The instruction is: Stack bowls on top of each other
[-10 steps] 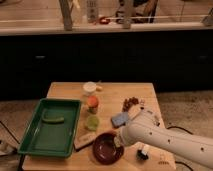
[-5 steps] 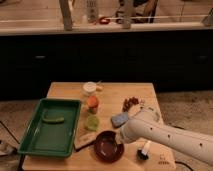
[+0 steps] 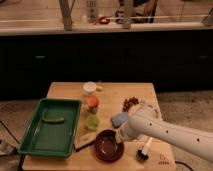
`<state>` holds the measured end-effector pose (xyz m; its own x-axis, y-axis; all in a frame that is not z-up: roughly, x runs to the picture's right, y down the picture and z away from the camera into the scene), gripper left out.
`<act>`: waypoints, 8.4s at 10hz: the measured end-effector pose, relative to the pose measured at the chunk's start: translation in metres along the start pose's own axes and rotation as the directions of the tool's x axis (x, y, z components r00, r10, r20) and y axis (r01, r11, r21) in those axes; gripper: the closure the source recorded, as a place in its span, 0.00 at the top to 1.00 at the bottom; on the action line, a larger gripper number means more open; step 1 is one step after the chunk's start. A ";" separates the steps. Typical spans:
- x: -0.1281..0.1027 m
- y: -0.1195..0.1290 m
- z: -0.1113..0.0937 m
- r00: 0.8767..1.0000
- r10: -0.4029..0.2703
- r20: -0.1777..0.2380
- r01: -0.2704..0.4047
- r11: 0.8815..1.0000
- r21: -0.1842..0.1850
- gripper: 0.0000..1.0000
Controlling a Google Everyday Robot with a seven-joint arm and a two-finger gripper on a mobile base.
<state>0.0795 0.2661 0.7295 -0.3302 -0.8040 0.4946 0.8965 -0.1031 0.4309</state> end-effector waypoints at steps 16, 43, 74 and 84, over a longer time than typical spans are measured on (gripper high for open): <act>0.004 0.005 -0.002 1.000 0.003 0.031 -0.002 1.000 -0.017 0.80; 0.010 0.007 -0.007 1.000 0.017 0.009 -0.016 1.000 -0.020 0.80; 0.009 0.007 -0.007 1.000 0.016 0.010 -0.016 1.000 -0.019 0.80; 0.009 0.007 -0.007 1.000 0.016 0.010 -0.016 1.000 -0.019 0.80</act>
<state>0.0848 0.2537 0.7321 -0.3183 -0.7999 0.5088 0.9072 -0.1013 0.4083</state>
